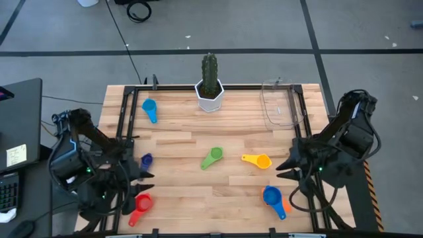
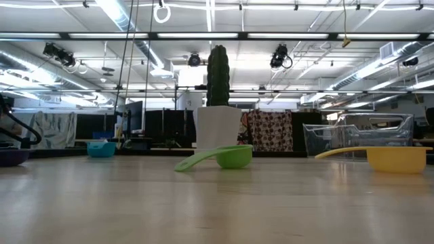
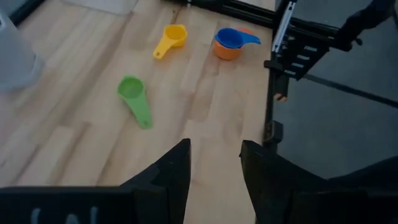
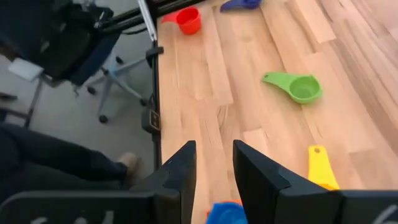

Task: Nest measuring cups in basket
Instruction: Move the red measuring cup to the center of the table

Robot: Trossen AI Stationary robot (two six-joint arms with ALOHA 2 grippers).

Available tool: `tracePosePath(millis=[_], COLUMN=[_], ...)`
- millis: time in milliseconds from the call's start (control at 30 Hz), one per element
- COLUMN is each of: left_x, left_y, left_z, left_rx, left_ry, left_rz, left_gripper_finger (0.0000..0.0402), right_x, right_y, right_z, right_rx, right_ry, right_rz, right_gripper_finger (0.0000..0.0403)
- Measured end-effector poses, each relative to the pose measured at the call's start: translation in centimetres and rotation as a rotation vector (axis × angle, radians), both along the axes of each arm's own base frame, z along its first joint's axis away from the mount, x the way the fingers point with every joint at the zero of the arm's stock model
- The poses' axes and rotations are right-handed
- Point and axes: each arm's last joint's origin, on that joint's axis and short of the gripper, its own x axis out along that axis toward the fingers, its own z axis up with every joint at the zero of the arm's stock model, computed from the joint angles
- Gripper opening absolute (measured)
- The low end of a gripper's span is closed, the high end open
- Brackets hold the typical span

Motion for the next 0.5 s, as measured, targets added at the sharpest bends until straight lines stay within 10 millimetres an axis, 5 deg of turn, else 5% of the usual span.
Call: tracePosePath(millis=[267, 500], left_x=[-0.6, -1.2], left_y=[-0.5, -3.2], left_z=[-1.3, -3.3], left_rx=[-0.098, -0.189], left_ry=[0.123, 0.245], left_rz=[0.113, 0.21], left_gripper_finger=[0.0146, 0.0146], right_x=[0.7, 0.9], right_y=[0.0, 0.1], right_z=[0.3, 0.5], right_rx=[-0.038, -0.013], right_ry=[-0.039, -0.057], right_rz=[0.052, 0.063], right_gripper_finger=[0.011, 0.011])
